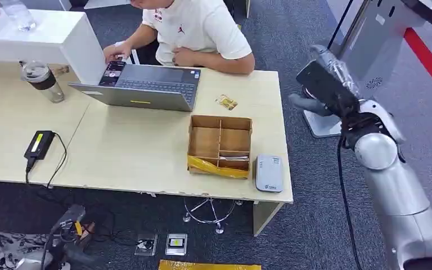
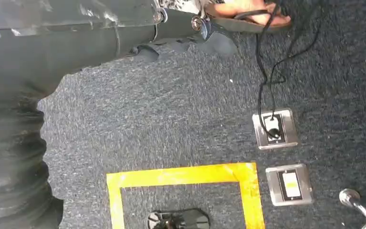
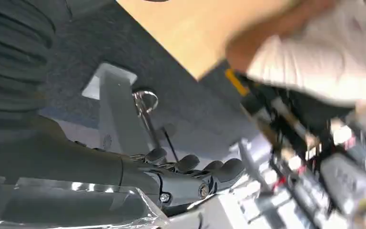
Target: Pass the card to the sensor for recognition and then transmit it.
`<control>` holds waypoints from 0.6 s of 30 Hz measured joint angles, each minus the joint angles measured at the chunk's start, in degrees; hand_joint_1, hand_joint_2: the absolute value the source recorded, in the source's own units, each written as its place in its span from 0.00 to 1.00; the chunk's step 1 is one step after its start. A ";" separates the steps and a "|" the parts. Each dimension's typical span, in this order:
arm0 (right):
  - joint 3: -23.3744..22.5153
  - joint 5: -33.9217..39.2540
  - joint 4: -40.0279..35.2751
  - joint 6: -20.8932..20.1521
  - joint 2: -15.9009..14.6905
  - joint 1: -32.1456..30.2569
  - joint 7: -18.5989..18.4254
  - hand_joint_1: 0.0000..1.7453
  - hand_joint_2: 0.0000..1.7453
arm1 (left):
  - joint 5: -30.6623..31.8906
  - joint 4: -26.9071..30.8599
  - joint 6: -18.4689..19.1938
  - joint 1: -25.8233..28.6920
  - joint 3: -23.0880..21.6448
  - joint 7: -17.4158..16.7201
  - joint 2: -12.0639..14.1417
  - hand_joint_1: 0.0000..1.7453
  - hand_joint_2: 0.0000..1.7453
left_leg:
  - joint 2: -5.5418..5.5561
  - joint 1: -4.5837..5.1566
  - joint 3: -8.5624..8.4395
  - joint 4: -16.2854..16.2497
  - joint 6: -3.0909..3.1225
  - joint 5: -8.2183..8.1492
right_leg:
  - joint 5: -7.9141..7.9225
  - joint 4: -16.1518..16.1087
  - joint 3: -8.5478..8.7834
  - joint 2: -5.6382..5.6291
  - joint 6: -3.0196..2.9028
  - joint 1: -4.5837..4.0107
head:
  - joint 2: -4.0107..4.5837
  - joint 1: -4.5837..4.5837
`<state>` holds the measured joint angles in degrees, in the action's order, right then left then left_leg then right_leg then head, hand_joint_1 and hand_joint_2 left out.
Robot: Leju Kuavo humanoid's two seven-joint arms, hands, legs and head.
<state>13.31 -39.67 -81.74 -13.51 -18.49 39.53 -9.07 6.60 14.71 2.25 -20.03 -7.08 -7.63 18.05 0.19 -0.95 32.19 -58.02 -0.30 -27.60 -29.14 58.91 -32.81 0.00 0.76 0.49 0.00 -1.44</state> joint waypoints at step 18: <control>11.10 -13.18 -11.46 -5.03 2.90 -7.61 3.78 0.00 1.00 | 0.00 0.00 -0.77 1.96 0.33 1.60 1.53 0.00 1.00 | 0.08 0.00 0.05 0.01 -0.06 0.05 | -0.04 0.08 0.00 0.04 -0.06 0.00 | 0.00 0.02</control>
<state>24.40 -52.85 -93.20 -18.54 -15.59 31.92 -5.29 6.60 14.71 1.49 -18.06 -6.75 -6.03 19.58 0.27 -0.95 32.24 -58.02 -0.36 -27.56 -29.18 58.99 -32.82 0.04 0.70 0.49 0.00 -1.42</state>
